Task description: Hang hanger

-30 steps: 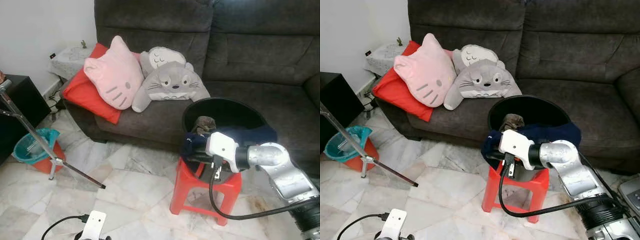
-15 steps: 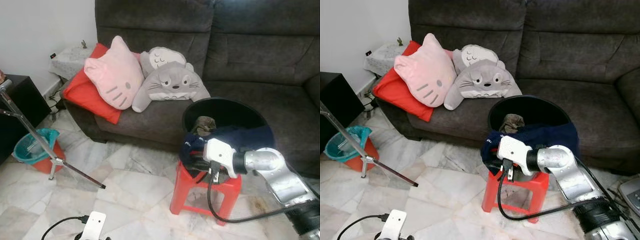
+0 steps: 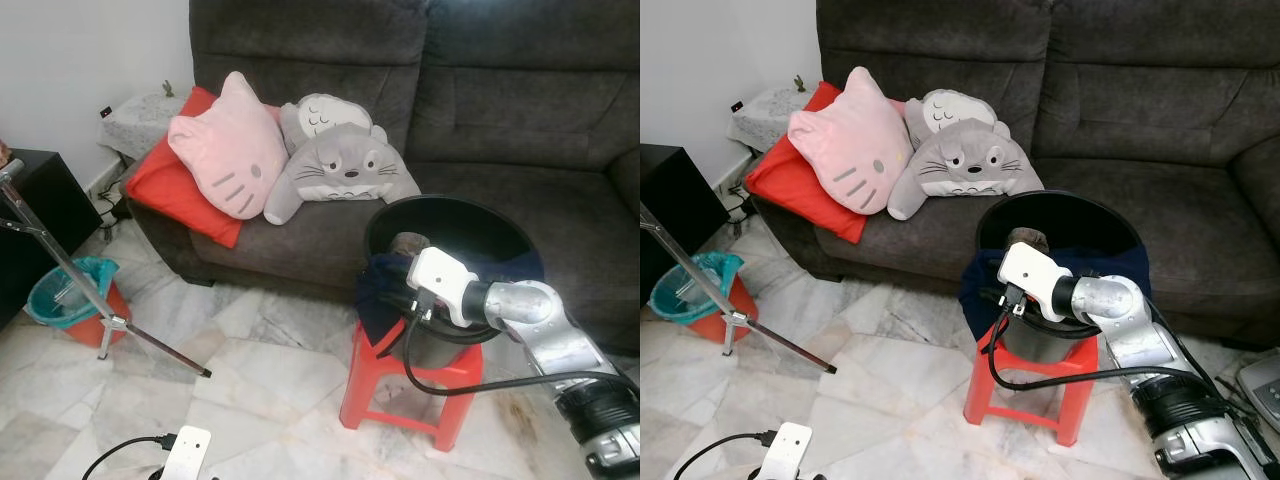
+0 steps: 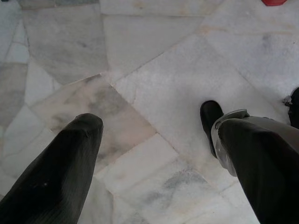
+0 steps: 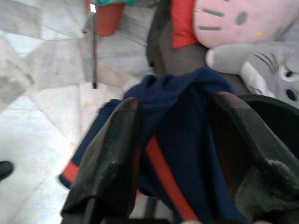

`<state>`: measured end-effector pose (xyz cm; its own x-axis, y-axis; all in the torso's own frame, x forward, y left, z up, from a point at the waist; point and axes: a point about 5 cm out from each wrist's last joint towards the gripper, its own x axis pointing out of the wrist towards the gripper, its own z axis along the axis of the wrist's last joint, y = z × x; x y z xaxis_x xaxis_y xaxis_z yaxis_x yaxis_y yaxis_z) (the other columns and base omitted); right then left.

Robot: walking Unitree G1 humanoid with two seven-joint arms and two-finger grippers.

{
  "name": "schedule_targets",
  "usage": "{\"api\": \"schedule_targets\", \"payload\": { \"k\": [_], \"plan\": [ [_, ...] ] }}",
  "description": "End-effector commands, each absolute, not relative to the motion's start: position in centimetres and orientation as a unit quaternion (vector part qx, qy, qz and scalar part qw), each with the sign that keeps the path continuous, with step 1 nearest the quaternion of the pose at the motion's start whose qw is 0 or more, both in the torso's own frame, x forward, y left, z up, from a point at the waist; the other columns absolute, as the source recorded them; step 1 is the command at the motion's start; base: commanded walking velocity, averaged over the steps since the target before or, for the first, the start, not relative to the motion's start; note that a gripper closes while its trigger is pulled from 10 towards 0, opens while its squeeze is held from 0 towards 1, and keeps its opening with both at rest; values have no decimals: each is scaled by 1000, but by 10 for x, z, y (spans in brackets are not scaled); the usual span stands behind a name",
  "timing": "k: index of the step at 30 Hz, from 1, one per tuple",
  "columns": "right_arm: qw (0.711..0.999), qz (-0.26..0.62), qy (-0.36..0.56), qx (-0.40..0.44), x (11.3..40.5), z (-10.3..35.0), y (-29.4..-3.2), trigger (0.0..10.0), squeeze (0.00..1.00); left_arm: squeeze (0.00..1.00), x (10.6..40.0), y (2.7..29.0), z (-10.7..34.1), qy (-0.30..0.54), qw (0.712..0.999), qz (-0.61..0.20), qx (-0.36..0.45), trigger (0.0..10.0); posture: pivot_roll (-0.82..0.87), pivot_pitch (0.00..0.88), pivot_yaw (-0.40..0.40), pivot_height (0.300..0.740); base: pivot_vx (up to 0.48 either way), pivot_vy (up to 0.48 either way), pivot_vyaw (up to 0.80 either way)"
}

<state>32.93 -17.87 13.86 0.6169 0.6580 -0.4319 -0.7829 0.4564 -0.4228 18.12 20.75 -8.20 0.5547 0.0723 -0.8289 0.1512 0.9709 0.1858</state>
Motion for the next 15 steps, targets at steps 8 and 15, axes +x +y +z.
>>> {"api": "schedule_targets", "payload": {
  "k": [8,15],
  "plan": [
    [854,410,59,-316,346,158,-167,10000,1000,0,178,210,-83,478,869,-22,125,10000,-48,0,67,740,0,0,0],
    [862,401,34,-307,337,159,-164,10000,0,0,177,210,-84,480,868,-22,125,10000,-54,0,66,740,0,0,0]
  ]
}}
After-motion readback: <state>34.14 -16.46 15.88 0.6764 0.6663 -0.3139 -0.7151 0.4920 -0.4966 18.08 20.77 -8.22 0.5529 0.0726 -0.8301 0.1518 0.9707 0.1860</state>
